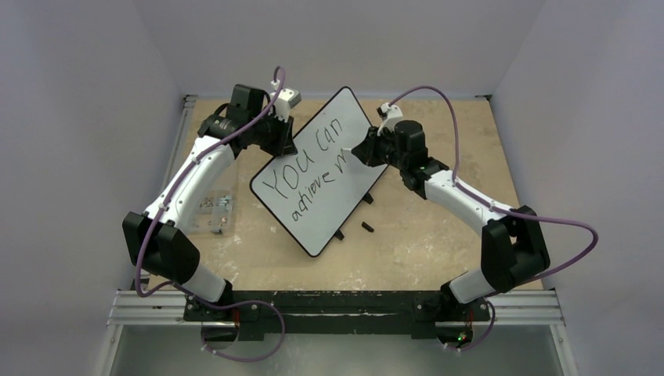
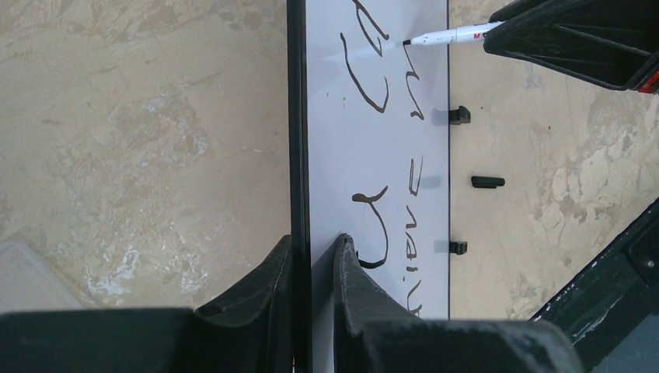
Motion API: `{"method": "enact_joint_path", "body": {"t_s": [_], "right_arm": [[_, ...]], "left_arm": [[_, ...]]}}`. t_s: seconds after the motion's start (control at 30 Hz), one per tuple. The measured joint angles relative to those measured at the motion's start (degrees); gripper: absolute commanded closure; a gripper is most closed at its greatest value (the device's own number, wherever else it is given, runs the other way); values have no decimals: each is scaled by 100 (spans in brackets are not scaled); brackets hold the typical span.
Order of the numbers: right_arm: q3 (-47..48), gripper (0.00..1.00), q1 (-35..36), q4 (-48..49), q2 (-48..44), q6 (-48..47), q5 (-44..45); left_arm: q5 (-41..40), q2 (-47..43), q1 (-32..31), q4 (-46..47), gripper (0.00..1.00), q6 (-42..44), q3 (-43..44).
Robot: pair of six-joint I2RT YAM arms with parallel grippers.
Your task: Write a sentence on the whiteboard
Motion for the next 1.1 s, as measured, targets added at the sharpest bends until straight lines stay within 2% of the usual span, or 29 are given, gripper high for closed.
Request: {"method": "enact_joint_path", "body": {"t_s": [0.73, 1.1], "right_arm": [[-647, 100, -103, 31, -236, 33, 151], [-601, 100, -103, -109, -273, 35, 173]], "left_arm": [[-22, 0, 0, -7, 100, 0, 0], [-20, 0, -4, 0, 100, 11, 0]]}}
